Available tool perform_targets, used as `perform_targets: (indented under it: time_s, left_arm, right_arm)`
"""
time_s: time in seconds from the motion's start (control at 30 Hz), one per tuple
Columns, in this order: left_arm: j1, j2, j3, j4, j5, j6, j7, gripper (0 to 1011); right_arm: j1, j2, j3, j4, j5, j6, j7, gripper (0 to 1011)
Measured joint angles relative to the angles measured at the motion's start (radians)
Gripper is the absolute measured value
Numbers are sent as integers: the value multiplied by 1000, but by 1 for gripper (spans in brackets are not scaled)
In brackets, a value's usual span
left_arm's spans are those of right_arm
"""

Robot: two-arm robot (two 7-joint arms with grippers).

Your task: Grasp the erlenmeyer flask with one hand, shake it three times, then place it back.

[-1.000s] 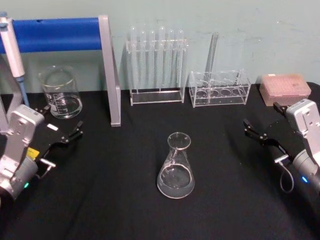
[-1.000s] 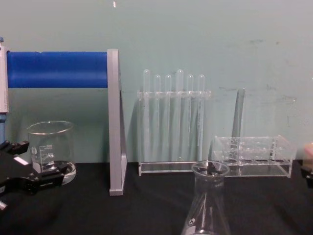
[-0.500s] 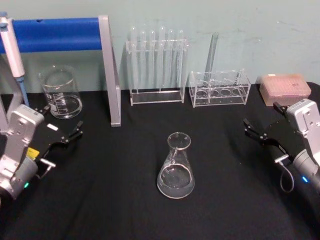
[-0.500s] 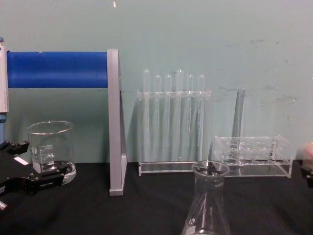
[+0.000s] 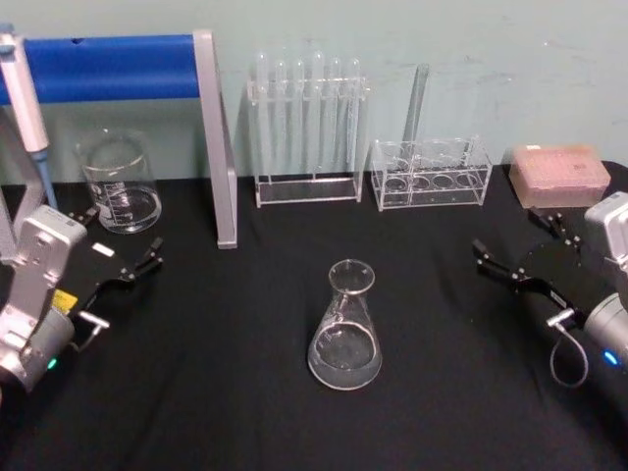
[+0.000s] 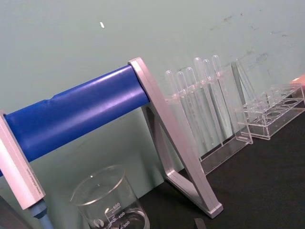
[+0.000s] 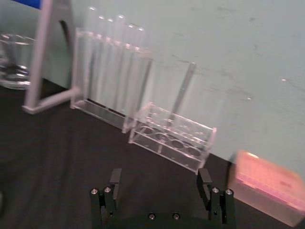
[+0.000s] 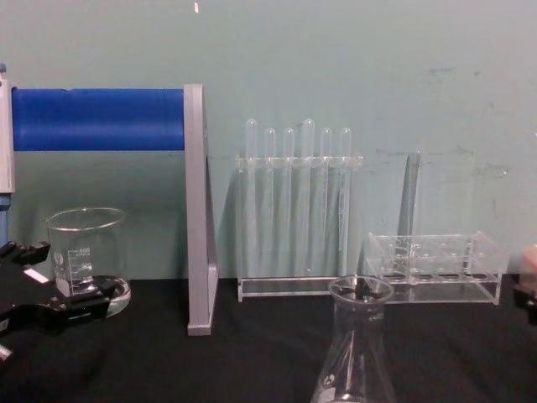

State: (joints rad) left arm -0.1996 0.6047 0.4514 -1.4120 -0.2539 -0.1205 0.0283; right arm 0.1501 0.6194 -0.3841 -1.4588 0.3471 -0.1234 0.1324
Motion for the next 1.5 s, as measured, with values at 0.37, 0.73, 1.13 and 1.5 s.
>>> perform_targets:
  time_s: [0.37, 0.73, 1.13, 1.5]
  left_arm:
    - [0, 0, 0, 0, 0, 0, 0, 1001]
    - [0, 0, 0, 0, 0, 0, 0, 1001]
    - [0, 0, 0, 0, 0, 0, 0, 1001]
    - [0, 0, 0, 0, 0, 0, 0, 1001]
  right_arm:
    - [-76, 42, 35, -97, 92, -13, 158, 1000]
    - [-90, 57, 29, -125, 158, -44, 359, 1000]
    - [-47, 28, 2, -90, 211, -21, 522, 1000]
    - [36, -14, -58, -24, 229, 11, 605, 1000]
